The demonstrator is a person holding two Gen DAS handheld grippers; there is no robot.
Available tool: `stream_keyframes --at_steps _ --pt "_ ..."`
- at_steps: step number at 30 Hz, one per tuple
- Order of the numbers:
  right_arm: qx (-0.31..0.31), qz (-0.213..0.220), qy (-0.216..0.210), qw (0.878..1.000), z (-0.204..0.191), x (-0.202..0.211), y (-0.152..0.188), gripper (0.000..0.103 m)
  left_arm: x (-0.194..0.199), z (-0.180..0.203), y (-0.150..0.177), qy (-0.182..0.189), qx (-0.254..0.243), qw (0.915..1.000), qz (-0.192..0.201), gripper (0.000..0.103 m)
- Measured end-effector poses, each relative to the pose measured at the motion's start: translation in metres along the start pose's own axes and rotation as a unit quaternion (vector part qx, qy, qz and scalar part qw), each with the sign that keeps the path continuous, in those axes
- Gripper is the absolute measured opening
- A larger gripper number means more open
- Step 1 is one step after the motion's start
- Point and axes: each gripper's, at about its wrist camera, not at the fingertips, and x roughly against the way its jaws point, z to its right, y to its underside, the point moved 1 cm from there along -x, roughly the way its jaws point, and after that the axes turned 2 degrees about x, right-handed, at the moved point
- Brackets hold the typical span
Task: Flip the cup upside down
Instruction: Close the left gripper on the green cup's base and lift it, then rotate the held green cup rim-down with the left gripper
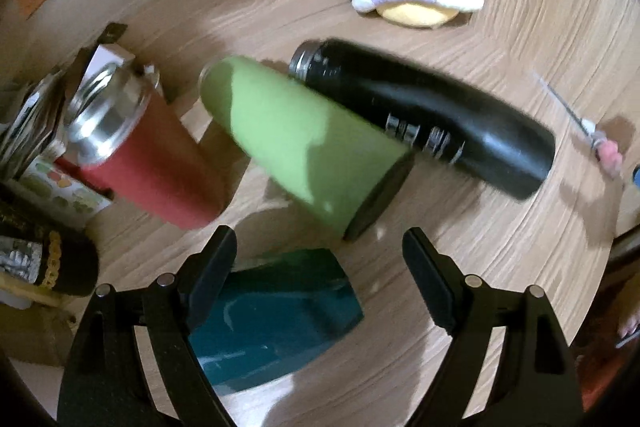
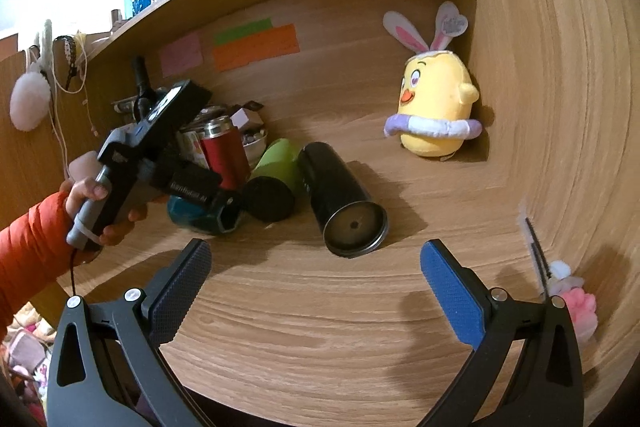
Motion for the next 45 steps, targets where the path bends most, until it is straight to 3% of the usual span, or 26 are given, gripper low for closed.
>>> stream_keyframes --at_steps 9,13,21,24,32,45 --pt "-0.012 -0.016 -0.018 1.000 -0.002 -0.009 0.002 0.103 0.016 -0.008 0.036 0.025 0.037 0.9989 -0.010 0.085" --pt "0.000 -0.016 -0.020 1.000 -0.011 -0.010 0.002 0.103 0.029 -0.022 0.047 0.043 0.077 0.9961 -0.012 0.085" --pt "0.015 -0.014 -0.021 1.000 -0.022 -0.008 0.001 0.103 0.028 -0.026 0.071 0.021 0.061 0.9973 -0.034 0.085" --pt "0.019 -0.014 -0.022 0.999 -0.024 -0.008 0.001 0.103 0.027 -0.028 0.076 0.017 0.064 0.9974 -0.029 0.073" --pt "0.023 -0.020 -0.024 0.999 -0.029 -0.012 0.003 0.103 0.027 -0.016 0.077 0.030 0.048 0.9983 -0.014 0.073" --pt "0.020 -0.022 -0.017 0.999 -0.026 -0.012 0.003 0.103 0.031 0.040 0.076 0.073 -0.021 0.9971 -0.010 0.073"
